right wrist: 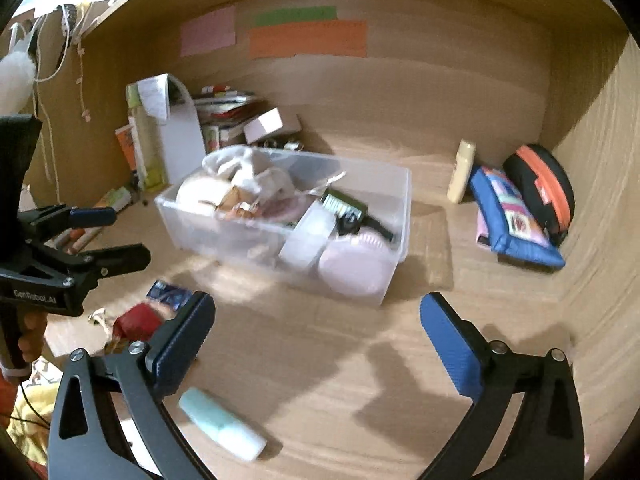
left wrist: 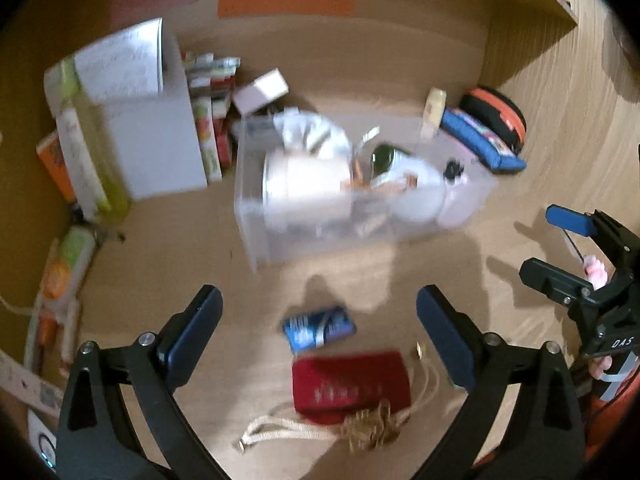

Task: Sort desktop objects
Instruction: 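Grasp the red tasseled pouch with the left tool while the right tool grasps the light blue tube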

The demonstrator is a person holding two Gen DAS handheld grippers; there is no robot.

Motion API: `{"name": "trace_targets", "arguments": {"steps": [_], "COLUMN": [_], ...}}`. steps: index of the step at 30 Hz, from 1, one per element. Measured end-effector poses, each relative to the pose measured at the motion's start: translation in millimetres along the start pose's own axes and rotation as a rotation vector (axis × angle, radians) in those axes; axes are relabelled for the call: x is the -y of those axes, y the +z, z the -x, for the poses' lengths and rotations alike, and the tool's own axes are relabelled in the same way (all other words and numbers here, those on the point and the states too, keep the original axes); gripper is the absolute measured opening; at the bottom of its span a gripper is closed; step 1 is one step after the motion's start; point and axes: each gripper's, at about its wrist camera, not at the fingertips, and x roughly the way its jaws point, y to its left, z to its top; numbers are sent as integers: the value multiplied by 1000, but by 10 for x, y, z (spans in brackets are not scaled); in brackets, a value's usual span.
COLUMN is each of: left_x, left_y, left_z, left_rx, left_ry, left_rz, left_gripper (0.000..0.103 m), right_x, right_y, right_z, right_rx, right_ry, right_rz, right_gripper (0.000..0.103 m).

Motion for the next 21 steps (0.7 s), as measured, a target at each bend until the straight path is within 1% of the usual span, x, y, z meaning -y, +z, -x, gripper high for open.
{"name": "trace_targets", "arguments": {"steps": [3,6,10,17,19,21], "left_x": [-23,4,50,153,144,138], "left_y": [-184,-341,-451,-541,-546,-555], "left_z": [-55,-78,-119,-193,-219,-218], "left_rx": [-60,-93,-123,-147,-163,-158], "left_ry": [-27,-34,-50,-36,-45,-37], "left_rz": [24,37,53,23,24,13], "left_gripper": [99,99,99,99,99,99], "right_x": [-83,-173,-268,-379,-423,-474], "right_y": [-140,-333,-542,-699,-737,-756], "right_z": [-8,-16,-95,-186,-217,-217], "right_rx": [-37,-69,-129,-159,-164,-150], "right_ry": [33,62,83,102,94,63], "right_rz": [11,24,25,-38,-41,-27], "right_gripper": [102,102,102,102,102,101]}}
